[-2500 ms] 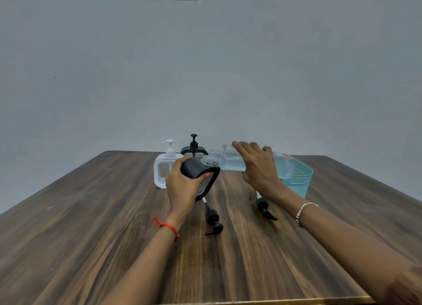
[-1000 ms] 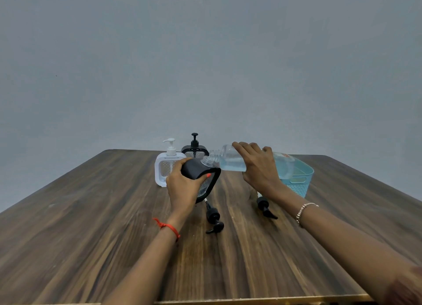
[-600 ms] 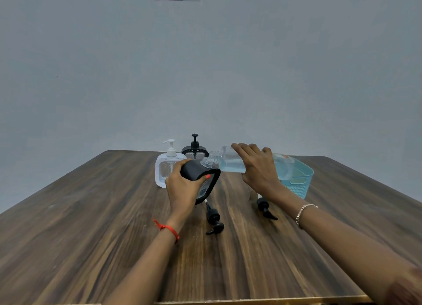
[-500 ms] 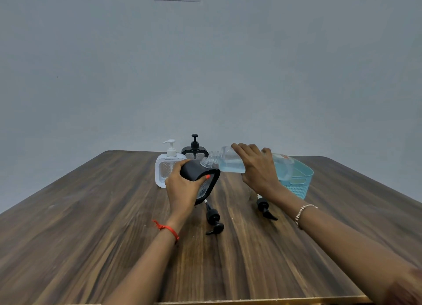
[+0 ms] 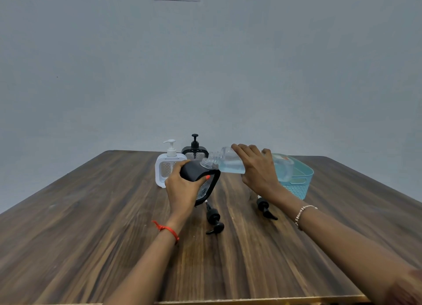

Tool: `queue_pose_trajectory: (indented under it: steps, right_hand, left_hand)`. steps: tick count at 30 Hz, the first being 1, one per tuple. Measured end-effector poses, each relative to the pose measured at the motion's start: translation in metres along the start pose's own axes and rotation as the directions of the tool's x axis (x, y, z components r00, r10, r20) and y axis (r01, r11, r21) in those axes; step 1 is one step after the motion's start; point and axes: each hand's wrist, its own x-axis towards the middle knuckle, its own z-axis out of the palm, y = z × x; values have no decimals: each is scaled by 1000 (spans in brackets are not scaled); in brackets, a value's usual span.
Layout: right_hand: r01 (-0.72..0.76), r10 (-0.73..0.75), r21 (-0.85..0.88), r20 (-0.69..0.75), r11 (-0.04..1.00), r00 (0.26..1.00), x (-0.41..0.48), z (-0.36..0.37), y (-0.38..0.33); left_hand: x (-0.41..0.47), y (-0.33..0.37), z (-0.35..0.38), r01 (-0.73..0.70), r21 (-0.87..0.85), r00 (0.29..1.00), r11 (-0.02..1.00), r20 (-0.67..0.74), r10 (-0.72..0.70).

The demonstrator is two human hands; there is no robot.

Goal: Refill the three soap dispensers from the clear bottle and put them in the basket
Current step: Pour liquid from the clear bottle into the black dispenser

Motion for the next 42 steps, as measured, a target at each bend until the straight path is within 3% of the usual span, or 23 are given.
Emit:
queue_pose_trajectory:
  steps: [14, 19, 22, 25, 29, 31, 38, 42]
  right_hand:
    - [-22, 23, 45, -22, 999, 999, 1, 4, -2]
    - [-157, 156, 246, 25, 956, 987, 4, 5, -5]
    - [-319, 296, 460, 124, 829, 947, 6, 6, -5]
    - [-465, 408, 627, 245, 625, 880, 9, 9, -1]
    - [-637, 517, 719, 447, 279, 730, 4, 22, 9]
    - [-661, 507, 732, 511, 167, 694, -2, 29, 13]
    - [-695, 411, 718, 647, -42, 643, -5, 51, 27]
    - [-731, 265, 680, 717, -57, 645, -3, 50, 38]
  left_hand:
    - [4, -6, 0, 29, -8, 999, 1000, -13, -29]
    - [6, -8, -2, 59, -30, 998, 998, -11, -59]
    - [8, -11, -4, 77, -50, 997, 996, 0, -77]
    - [10, -14, -7, 94, -86, 996, 992, 6, -94]
    - [16, -20, -11, 159, -157, 987, 975, 29, -156]
    - [20, -23, -13, 201, -205, 980, 958, 57, -193]
    - [25, -29, -23, 371, -422, 927, 827, 211, -309]
    - [26, -28, -30, 411, -481, 908, 775, 290, -302]
